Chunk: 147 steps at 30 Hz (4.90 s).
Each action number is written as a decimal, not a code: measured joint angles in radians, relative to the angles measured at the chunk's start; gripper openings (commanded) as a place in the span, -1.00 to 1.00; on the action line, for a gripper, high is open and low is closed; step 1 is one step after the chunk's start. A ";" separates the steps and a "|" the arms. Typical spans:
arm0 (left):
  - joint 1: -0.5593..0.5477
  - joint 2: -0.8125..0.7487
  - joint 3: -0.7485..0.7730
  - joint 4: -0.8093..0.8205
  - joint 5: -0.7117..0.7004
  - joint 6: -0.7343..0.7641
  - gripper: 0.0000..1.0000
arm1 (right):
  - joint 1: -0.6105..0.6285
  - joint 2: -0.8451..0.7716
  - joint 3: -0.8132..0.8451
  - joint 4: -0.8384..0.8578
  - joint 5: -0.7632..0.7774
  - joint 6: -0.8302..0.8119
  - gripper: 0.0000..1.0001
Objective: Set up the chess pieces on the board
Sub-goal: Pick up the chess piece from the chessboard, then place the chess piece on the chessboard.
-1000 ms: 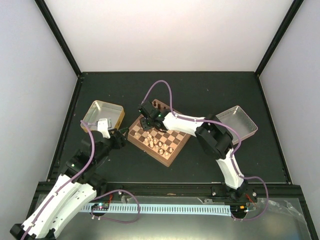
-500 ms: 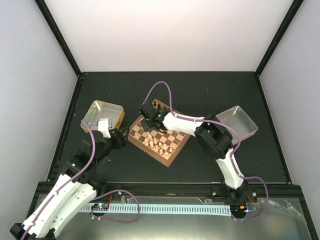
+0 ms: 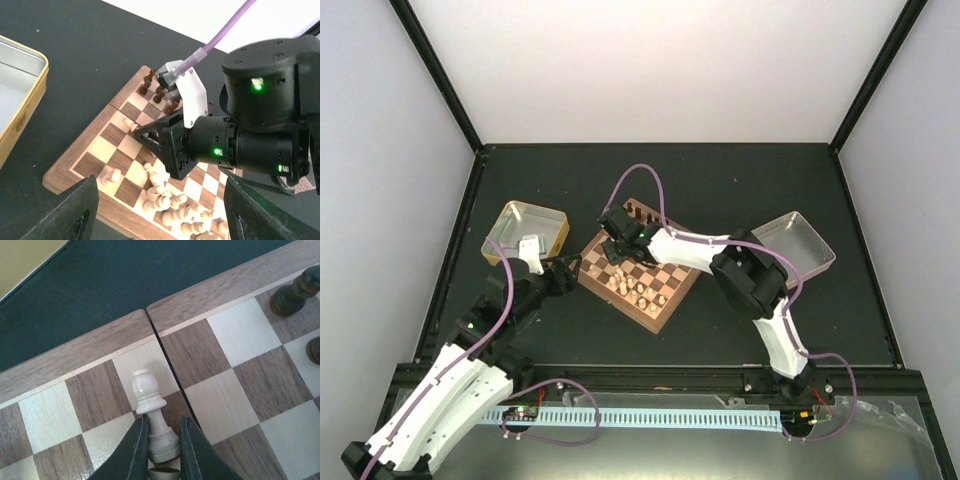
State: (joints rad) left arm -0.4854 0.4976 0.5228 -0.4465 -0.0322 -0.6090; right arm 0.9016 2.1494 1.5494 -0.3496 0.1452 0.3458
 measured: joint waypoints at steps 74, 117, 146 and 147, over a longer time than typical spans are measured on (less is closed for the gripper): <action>0.151 0.504 0.087 0.508 0.649 -0.225 -0.97 | -0.075 -0.782 -0.859 0.792 -0.411 0.182 0.37; 0.160 0.398 0.134 0.410 0.565 -0.267 -0.97 | -0.089 -0.848 -0.953 1.063 -0.488 0.804 -0.89; -0.089 1.039 0.237 0.398 -0.162 0.283 -0.37 | -0.090 -1.144 -0.989 0.460 -0.191 0.488 -0.83; -0.089 1.040 0.233 0.404 -0.165 0.284 -0.28 | -0.090 -1.147 -0.989 0.460 -0.188 0.487 -0.83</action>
State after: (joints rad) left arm -0.5739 1.5379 0.7555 -0.0422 -0.1974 -0.3248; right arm 0.8120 1.0027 0.5602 0.1104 -0.0433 0.8330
